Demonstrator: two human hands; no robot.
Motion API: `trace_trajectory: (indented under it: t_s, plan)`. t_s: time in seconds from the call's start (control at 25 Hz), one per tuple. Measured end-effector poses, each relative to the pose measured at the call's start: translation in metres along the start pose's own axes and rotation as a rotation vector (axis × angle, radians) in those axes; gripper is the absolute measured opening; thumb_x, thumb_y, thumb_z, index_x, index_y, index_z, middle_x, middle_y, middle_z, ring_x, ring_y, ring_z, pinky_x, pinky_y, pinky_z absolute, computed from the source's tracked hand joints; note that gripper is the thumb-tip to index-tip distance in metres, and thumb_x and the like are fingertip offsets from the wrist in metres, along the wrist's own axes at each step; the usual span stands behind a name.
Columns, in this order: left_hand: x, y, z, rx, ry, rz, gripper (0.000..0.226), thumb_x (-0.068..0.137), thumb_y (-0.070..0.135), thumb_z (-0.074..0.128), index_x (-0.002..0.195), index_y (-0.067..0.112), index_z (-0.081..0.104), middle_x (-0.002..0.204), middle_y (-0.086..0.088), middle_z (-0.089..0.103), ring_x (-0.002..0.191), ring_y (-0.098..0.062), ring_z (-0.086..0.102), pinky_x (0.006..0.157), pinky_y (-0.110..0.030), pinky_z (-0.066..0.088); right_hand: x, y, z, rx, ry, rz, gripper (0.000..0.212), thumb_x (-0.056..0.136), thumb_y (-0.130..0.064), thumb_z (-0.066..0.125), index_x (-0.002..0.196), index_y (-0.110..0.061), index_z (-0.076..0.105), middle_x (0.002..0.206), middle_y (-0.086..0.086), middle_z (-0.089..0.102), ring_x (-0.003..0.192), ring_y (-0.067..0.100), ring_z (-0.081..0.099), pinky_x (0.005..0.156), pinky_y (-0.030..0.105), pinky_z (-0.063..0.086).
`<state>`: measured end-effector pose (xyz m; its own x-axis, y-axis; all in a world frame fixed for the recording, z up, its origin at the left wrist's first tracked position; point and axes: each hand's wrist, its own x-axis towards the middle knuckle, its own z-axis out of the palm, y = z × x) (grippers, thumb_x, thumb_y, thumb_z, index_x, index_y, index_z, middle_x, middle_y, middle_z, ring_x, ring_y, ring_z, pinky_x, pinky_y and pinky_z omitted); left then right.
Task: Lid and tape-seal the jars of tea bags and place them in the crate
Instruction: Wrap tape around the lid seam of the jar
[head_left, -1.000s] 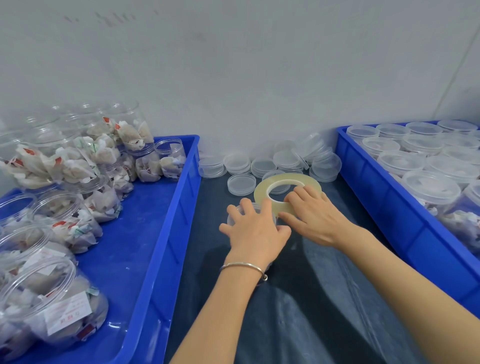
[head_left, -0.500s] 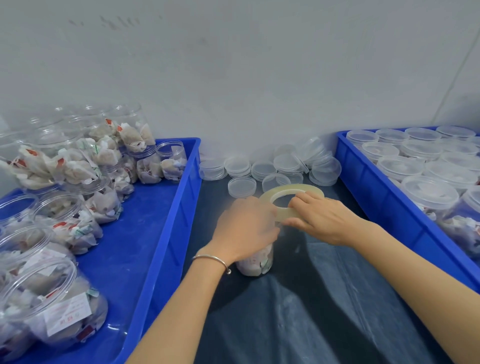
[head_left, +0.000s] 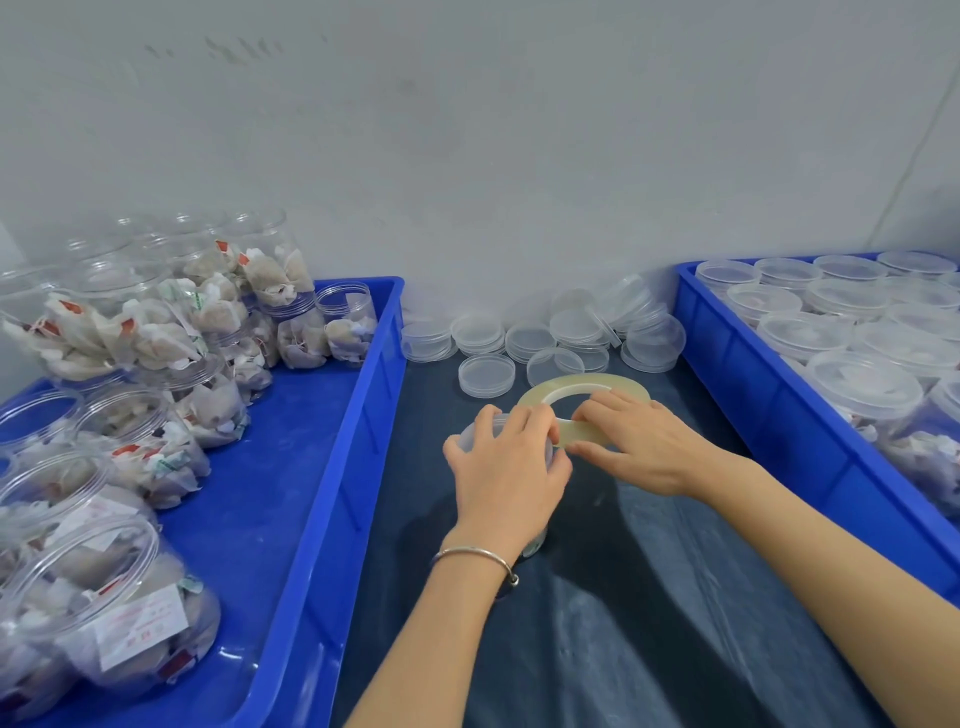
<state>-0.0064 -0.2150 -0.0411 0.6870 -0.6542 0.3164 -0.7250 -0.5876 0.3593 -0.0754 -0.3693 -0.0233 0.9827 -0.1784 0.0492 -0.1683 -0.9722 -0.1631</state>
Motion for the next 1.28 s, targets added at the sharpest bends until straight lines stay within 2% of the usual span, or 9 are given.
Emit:
trace_trajectory:
  t_s: [0.24, 0.48, 0.64, 0.72, 0.8, 0.92, 1.0, 1.12, 1.28]
  plan:
    - [0.002, 0.000, 0.008, 0.042, 0.135, 0.000, 0.008, 0.089, 0.034, 0.049, 0.096, 0.032, 0.049, 0.102, 0.013, 0.056, 0.106, -0.016, 0.043, 0.078, -0.034, 0.021, -0.006, -0.009, 0.009, 0.020, 0.083, 0.122, 0.036, 0.096, -0.051, 0.034, 0.107, -0.021, 0.051, 0.104, -0.011, 0.043, 0.108, 0.010, 0.040, 0.089, 0.041, 0.035]
    - [0.028, -0.001, 0.010, 0.017, 0.079, -0.036, 0.009, 0.088, 0.034, 0.051, 0.095, 0.030, 0.047, 0.105, 0.011, 0.057, 0.108, -0.018, 0.042, 0.080, -0.036, 0.022, -0.003, -0.039, 0.014, -0.189, 0.188, 0.395, 0.037, 0.099, -0.046, 0.030, 0.106, -0.017, 0.051, 0.107, -0.004, 0.046, 0.108, 0.018, 0.040, 0.094, 0.053, 0.033]
    - [0.049, -0.009, 0.006, -0.052, 0.066, -0.099, 0.010, 0.083, 0.027, 0.053, 0.093, 0.029, 0.053, 0.105, 0.009, 0.059, 0.107, -0.022, 0.047, 0.080, -0.037, 0.025, -0.011, -0.069, 0.005, -0.068, 0.204, 0.577, 0.039, 0.100, -0.043, 0.030, 0.116, -0.016, 0.053, 0.118, -0.001, 0.050, 0.115, 0.020, 0.040, 0.096, 0.059, 0.034]
    - [0.074, -0.020, -0.009, -0.127, 0.065, -0.290, 0.009, 0.083, 0.025, 0.056, 0.091, 0.029, 0.055, 0.105, 0.005, 0.061, 0.107, -0.025, 0.050, 0.080, -0.038, 0.027, -0.028, -0.098, 0.013, 0.062, 0.440, 0.504, 0.036, 0.095, -0.043, 0.035, 0.102, -0.017, 0.059, 0.105, 0.000, 0.056, 0.105, 0.024, 0.050, 0.084, 0.057, 0.042]
    - [0.086, -0.027, -0.015, -0.101, -0.002, -0.264, 0.008, 0.083, 0.028, 0.058, 0.087, 0.032, 0.053, 0.100, 0.005, 0.061, 0.105, -0.024, 0.053, 0.079, -0.037, 0.028, -0.043, -0.115, 0.028, 0.063, 0.593, 0.425, 0.033, 0.090, -0.044, 0.037, 0.089, -0.019, 0.058, 0.088, -0.003, 0.055, 0.089, 0.024, 0.053, 0.073, 0.053, 0.046]
    - [0.072, -0.033, 0.000, -0.056, 0.088, -0.106, 0.010, 0.081, 0.031, 0.058, 0.085, 0.034, 0.049, 0.088, 0.015, 0.054, 0.102, -0.016, 0.050, 0.076, -0.035, 0.028, -0.036, -0.088, 0.044, 0.116, 0.300, 0.606, 0.037, 0.098, -0.046, 0.028, 0.114, -0.021, 0.049, 0.112, -0.005, 0.047, 0.113, 0.019, 0.040, 0.094, 0.054, 0.036]
    - [0.067, -0.041, 0.002, -0.079, 0.075, -0.083, 0.015, 0.080, 0.037, 0.058, 0.090, 0.035, 0.047, 0.094, 0.016, 0.050, 0.107, -0.015, 0.046, 0.077, -0.035, 0.032, -0.028, -0.060, 0.057, 0.138, 0.183, 0.676, 0.039, 0.100, -0.045, 0.027, 0.122, -0.019, 0.045, 0.124, -0.004, 0.044, 0.123, 0.019, 0.033, 0.098, 0.054, 0.032]
    - [0.063, -0.051, -0.004, 0.154, -0.103, 0.004, 0.038, 0.076, 0.042, 0.061, 0.110, 0.034, 0.044, 0.122, 0.015, 0.041, 0.119, -0.017, 0.034, 0.078, -0.040, 0.040, -0.017, -0.042, 0.080, 0.024, 0.094, 0.583, 0.042, 0.097, -0.048, 0.036, 0.129, -0.021, 0.040, 0.130, -0.004, 0.041, 0.125, 0.018, 0.032, 0.102, 0.060, 0.024]
    - [0.038, -0.031, -0.005, 0.159, -0.026, 0.064, 0.049, 0.072, 0.021, 0.065, 0.116, 0.035, 0.049, 0.131, 0.016, 0.038, 0.123, -0.016, 0.030, 0.081, -0.040, 0.042, -0.005, -0.040, 0.083, 0.285, 0.145, 0.342, 0.094, 0.080, -0.051, 0.064, 0.149, -0.024, 0.007, 0.148, -0.005, 0.017, 0.140, 0.015, 0.012, 0.108, 0.060, 0.020]
